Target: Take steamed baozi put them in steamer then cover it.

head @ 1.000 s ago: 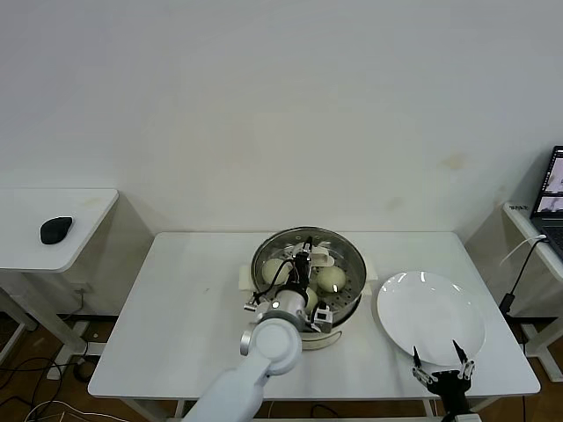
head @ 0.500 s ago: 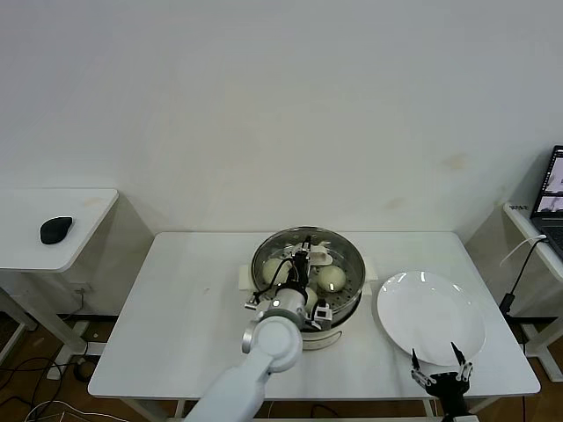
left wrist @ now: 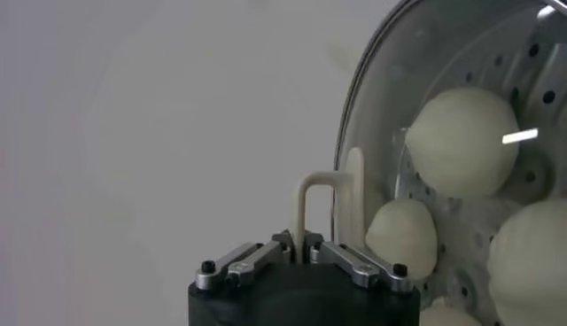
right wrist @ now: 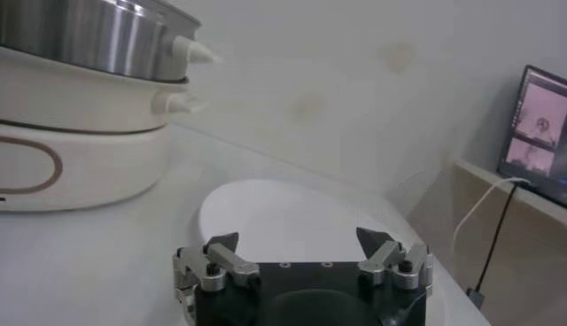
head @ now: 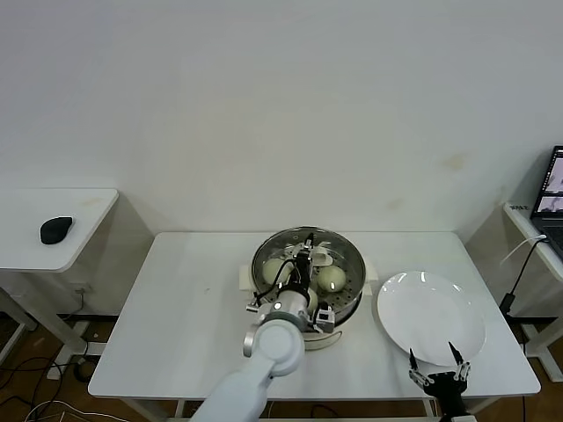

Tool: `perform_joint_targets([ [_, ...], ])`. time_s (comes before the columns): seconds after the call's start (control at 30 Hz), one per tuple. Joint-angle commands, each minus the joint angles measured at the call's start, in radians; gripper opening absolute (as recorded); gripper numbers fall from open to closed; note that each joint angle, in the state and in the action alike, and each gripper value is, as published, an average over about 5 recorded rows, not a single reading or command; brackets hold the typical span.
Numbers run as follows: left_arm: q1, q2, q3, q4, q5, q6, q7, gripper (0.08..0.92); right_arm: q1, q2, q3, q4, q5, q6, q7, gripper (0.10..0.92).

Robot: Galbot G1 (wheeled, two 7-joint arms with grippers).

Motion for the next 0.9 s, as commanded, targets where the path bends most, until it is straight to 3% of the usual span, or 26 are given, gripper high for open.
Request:
perform_joint_targets([
  [0.03, 0.031, 0.011, -0.002, -0.062, 0.000, -0.004, -0.016, 0.329, -0.003, -0.001, -0.002, 0.004, -0.001, 0.002, 0.000, 0.823],
  [0.37, 0.195, 0.095, 0.004, -0.285, -0.047, -0.019, -0.029, 0.615, -0.015, 0.004, -0.004, 0.013, -0.012, 0.004, 0.000, 0.823],
  [0.57, 0.355, 0.160, -0.044, -0.502, -0.172, -0.028, -0.071, 0.779, -0.028, 0.002, -0.006, 0.029, -0.012, 0.006, 0.000, 0.823],
  [0.63, 0.442, 0.191, -0.098, -0.570, -0.295, -0.037, -0.131, 0.811, -0.032, -0.001, -0.007, 0.032, -0.008, 0.009, 0.000, 0.823],
  [0.7, 0.548, 0.222, -0.186, -0.609, -0.523, -0.098, -0.249, 0.820, -0.035, -0.004, -0.011, 0.033, 0.006, 0.018, 0.000, 0.823],
  [0.8, 0.678, 0.251, -0.359, -0.593, -0.945, -0.288, -0.461, 0.822, -0.043, -0.024, -0.030, 0.032, 0.060, 0.044, 0.001, 0.823],
  [0.9, 0.771, 0.244, -0.547, -0.525, -1.308, -0.482, -0.556, 0.823, -0.063, -0.065, -0.065, 0.035, 0.125, 0.067, 0.002, 0.823],
])
